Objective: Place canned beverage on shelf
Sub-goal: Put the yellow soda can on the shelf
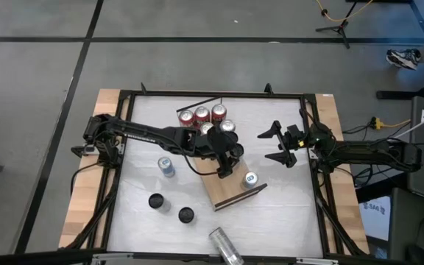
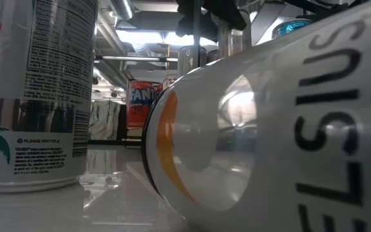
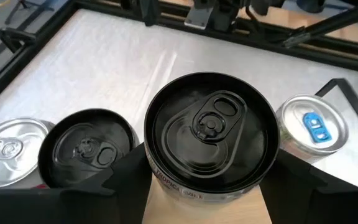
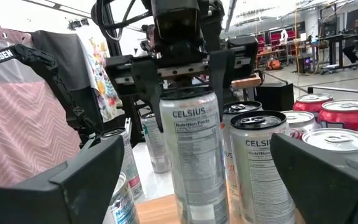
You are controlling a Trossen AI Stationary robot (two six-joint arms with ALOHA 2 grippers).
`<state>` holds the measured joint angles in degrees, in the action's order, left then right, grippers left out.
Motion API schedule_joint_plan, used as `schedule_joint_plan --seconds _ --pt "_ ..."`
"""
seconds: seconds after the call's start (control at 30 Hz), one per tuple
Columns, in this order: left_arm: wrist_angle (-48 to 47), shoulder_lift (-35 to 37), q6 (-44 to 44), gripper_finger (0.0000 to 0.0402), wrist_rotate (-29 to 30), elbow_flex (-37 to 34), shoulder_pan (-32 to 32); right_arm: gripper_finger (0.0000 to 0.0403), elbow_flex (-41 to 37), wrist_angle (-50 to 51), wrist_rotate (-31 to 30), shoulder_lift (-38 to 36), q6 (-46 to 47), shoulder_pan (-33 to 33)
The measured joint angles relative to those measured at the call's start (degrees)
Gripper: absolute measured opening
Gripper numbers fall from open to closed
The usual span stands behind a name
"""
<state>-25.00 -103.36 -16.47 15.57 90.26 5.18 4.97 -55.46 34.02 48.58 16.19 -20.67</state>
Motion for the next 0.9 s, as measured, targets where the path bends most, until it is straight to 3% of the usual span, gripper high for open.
schedule_joint_plan --seconds 0.9 --pt "1.1 -4.1 0.1 0.0242 4.9 -0.1 1.8 0.0399 0.0 0.0 0.0 0.0 0.0 0.0"
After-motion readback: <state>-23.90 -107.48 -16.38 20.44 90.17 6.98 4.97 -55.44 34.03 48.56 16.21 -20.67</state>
